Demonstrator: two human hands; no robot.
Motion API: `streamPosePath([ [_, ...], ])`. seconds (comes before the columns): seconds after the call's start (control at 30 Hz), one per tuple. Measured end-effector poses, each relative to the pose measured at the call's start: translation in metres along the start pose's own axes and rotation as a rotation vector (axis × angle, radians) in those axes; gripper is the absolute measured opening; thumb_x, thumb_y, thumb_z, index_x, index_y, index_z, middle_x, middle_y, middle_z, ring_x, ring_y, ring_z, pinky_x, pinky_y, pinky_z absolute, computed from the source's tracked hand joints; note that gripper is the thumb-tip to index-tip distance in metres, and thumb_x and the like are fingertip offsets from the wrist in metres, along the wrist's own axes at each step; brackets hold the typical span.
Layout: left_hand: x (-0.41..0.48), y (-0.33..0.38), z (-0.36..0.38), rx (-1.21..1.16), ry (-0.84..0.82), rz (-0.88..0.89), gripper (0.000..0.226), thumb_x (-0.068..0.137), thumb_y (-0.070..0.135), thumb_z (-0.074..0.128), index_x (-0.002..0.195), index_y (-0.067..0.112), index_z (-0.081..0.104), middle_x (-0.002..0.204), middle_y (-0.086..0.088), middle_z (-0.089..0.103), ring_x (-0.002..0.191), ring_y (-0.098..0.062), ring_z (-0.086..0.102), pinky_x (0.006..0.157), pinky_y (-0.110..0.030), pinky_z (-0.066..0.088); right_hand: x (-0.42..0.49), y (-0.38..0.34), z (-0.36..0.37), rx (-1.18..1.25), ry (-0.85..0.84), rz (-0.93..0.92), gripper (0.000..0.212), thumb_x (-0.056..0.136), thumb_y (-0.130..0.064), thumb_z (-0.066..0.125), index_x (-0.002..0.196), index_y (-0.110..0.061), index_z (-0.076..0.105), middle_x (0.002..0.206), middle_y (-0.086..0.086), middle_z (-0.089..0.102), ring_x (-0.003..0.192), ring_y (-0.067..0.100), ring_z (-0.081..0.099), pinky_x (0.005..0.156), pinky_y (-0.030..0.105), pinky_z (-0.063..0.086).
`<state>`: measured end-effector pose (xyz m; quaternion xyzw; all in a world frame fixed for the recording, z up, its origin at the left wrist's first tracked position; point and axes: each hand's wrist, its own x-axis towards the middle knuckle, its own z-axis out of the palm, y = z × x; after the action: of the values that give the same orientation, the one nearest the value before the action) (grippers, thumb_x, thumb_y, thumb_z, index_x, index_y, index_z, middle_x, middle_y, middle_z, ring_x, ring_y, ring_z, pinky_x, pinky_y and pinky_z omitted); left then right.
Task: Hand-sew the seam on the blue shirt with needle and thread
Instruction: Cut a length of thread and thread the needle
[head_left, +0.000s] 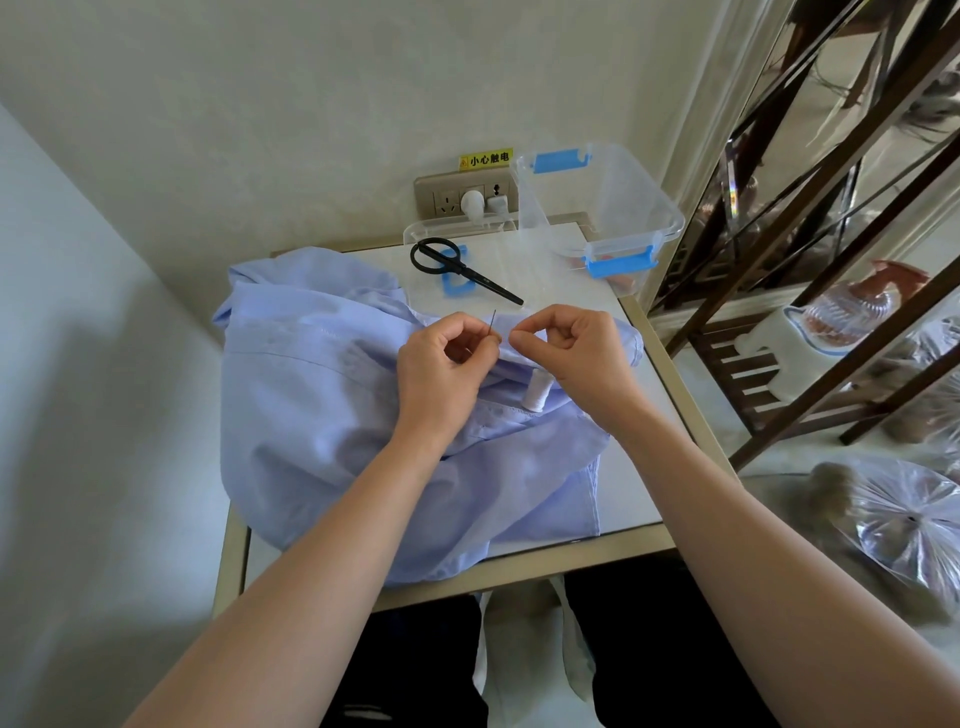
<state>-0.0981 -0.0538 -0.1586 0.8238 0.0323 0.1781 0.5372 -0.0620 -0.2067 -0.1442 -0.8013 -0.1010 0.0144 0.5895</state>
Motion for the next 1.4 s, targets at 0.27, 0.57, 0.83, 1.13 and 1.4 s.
streamPosePath([
  [0.27, -0.001, -0.008, 0.005, -0.071, -0.075, -0.044, 0.004, 0.087, 0.014, 0.072, 0.087, 0.016, 0.075, 0.081, 0.005, 0.074, 0.078, -0.012, 0.07, 0.077, -0.029, 0.056, -0.001, -0.001, 0.0, 0.169, 0.039, 0.02, 0.005, 0.088, -0.015, 0.072, 0.084, -0.012, 0.073, 0.071, 0.031, 0.054, 0.066, 0.022, 0.046, 0.066, 0.027, 0.042],
  [0.57, -0.006, -0.004, 0.009, -0.077, -0.085, -0.045, 0.007, 0.088, 0.014, 0.071, 0.091, 0.014, 0.077, 0.084, 0.005, 0.075, 0.079, -0.008, 0.071, 0.077, -0.027, 0.056, -0.002, 0.004, 0.002, 0.22, -0.005, 0.051, 0.007, 0.09, -0.012, 0.069, 0.083, -0.013, 0.07, 0.064, -0.01, 0.066, 0.07, 0.007, 0.06, 0.069, 0.015, 0.048],
  [0.83, -0.008, -0.004, 0.008, -0.098, -0.11, -0.078, 0.006, 0.088, 0.014, 0.069, 0.093, 0.013, 0.072, 0.081, 0.002, 0.074, 0.078, -0.013, 0.071, 0.077, -0.037, 0.059, -0.002, 0.01, 0.006, 0.183, -0.016, 0.044, 0.011, 0.091, -0.012, 0.067, 0.082, -0.017, 0.069, 0.079, 0.007, 0.067, 0.078, 0.015, 0.06, 0.076, 0.027, 0.05],
  [1.13, -0.008, -0.013, 0.008, -0.121, -0.084, -0.102, 0.002, 0.087, 0.013, 0.07, 0.088, 0.011, 0.07, 0.074, 0.002, 0.071, 0.07, -0.016, 0.068, 0.068, -0.034, 0.055, -0.009, 0.015, 0.005, 0.092, 0.116, -0.003, 0.019, 0.086, -0.016, 0.073, 0.073, -0.028, 0.067, 0.08, -0.004, 0.057, 0.065, 0.008, 0.041, 0.064, 0.02, 0.036],
  [1.4, -0.01, -0.01, 0.006, -0.138, -0.094, -0.118, 0.003, 0.087, 0.011, 0.07, 0.089, 0.009, 0.071, 0.075, -0.001, 0.072, 0.071, -0.019, 0.069, 0.07, -0.037, 0.057, -0.013, 0.012, 0.008, 0.027, 0.139, -0.044, 0.017, 0.085, -0.02, 0.073, 0.075, -0.031, 0.066, 0.086, -0.013, 0.068, 0.099, 0.011, 0.059, 0.081, 0.006, 0.034],
])
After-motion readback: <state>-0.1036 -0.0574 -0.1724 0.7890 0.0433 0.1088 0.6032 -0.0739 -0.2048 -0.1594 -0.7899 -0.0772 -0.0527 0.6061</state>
